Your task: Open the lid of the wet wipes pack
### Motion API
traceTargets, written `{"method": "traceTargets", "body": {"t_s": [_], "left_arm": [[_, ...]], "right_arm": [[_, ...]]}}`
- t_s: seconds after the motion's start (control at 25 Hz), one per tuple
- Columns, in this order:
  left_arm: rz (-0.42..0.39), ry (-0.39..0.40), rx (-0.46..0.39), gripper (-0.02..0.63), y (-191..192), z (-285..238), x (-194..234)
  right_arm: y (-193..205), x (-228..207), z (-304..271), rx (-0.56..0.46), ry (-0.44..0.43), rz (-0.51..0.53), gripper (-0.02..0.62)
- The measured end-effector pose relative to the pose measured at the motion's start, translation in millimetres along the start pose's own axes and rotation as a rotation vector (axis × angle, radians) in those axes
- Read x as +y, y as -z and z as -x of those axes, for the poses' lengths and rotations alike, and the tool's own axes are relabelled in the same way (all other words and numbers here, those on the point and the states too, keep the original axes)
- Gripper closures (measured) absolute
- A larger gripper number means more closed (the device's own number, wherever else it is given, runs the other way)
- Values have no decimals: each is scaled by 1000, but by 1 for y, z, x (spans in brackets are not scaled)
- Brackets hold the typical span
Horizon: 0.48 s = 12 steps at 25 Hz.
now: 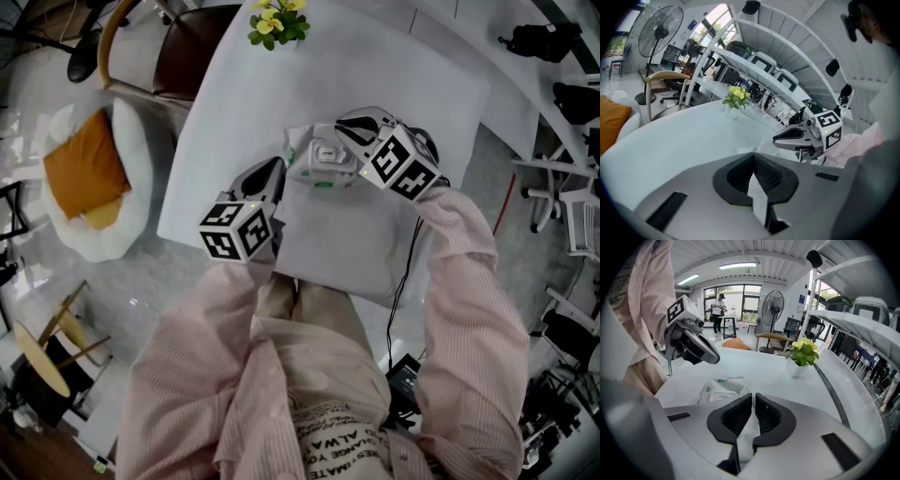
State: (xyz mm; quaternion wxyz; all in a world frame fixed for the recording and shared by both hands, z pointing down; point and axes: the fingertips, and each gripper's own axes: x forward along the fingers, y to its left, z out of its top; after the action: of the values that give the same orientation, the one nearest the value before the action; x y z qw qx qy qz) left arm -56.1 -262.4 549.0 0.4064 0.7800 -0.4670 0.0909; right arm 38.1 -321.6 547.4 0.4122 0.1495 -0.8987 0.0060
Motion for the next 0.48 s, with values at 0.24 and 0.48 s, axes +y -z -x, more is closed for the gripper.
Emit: {"method": "traceTargets", "body": {"t_s": [0.24, 0.48], "left_arm": [[1, 1, 7, 606, -2, -5, 0], [6, 2, 16, 606, -1, -10, 3]], "right_arm": [[7, -13, -10, 12, 28, -47, 584], [12, -21, -21, 15, 39, -75, 583]]}}
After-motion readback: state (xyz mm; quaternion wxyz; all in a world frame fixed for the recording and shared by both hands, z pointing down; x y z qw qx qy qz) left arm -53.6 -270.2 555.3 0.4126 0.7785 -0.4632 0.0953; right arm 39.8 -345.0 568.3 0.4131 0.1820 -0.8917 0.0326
